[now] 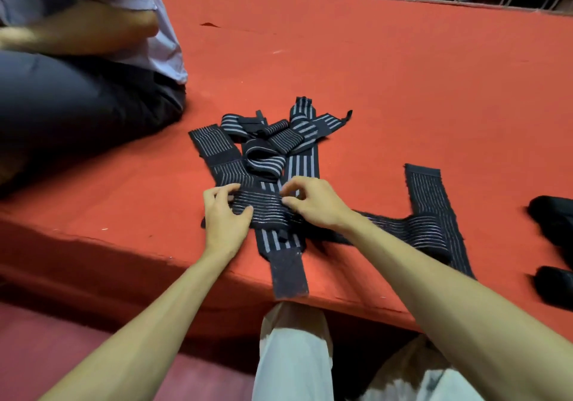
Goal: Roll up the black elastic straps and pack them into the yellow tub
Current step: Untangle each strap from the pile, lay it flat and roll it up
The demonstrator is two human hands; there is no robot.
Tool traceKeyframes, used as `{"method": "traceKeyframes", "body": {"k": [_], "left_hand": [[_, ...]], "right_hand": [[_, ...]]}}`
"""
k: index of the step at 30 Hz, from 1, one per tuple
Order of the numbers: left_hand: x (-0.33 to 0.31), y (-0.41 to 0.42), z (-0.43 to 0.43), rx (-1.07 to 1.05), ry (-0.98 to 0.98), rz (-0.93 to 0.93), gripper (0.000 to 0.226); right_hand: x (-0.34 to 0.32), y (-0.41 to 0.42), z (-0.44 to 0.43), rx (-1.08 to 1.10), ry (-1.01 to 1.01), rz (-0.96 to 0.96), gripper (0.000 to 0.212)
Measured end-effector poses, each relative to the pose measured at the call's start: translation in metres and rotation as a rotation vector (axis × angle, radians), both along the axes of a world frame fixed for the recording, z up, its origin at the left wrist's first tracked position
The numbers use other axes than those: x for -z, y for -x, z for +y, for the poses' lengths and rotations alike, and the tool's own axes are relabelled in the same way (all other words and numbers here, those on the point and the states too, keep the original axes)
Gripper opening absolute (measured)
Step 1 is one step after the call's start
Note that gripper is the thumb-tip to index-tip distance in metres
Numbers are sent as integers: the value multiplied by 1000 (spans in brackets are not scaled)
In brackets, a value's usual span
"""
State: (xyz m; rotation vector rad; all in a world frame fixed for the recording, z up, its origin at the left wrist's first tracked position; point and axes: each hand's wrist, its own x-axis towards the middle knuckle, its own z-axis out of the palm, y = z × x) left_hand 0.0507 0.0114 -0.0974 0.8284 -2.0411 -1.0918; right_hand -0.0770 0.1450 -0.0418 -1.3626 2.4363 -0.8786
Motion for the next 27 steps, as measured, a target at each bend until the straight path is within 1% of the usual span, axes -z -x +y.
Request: {"method": "traceKeyframes", "body": {"k": [2,4,7,11,13,14,16,18,20,22,24,25,27], "left_hand": [[-1,-2,-5,-47,-182,63,49],[-3,-2,-5,-28,-260,99,47],[-4,-3,-2,37,-272,114,44],[-3,-2,-4,111,-290,104,35],[-3,-2,-5,150,-322,137,30],[-3,-2,-5,165,-336,146,31],[-1,-2,-7,171,-342,174,33],[-1,-1,-7,143,-352,229,32],[-3,0,-5,120,-368,273,34],[-6,3,-1,123,-352,247,31],[-11,8,8,180,-302,188,29],[-14,12,14,228,-286,150,31],[-29,24,34,374,-298,89,49]], "right_hand": [[9,-8,-24,10,71,-120,20],[17,-12,-41,26,102,-201,20],[29,-15,-48,109,115,-222,15],[35,-14,-48,199,117,-279,40],[34,-12,-49,204,109,-325,46],[34,-12,-49,197,95,-314,44],[33,-10,-47,169,94,-331,29],[30,-8,-41,137,161,-461,17],[23,-5,-32,133,249,-627,15],[11,-1,-20,110,272,-684,13],[-7,2,-1,93,278,-667,8],[-17,2,9,87,295,-682,6],[-37,7,31,72,344,-699,9]]}}
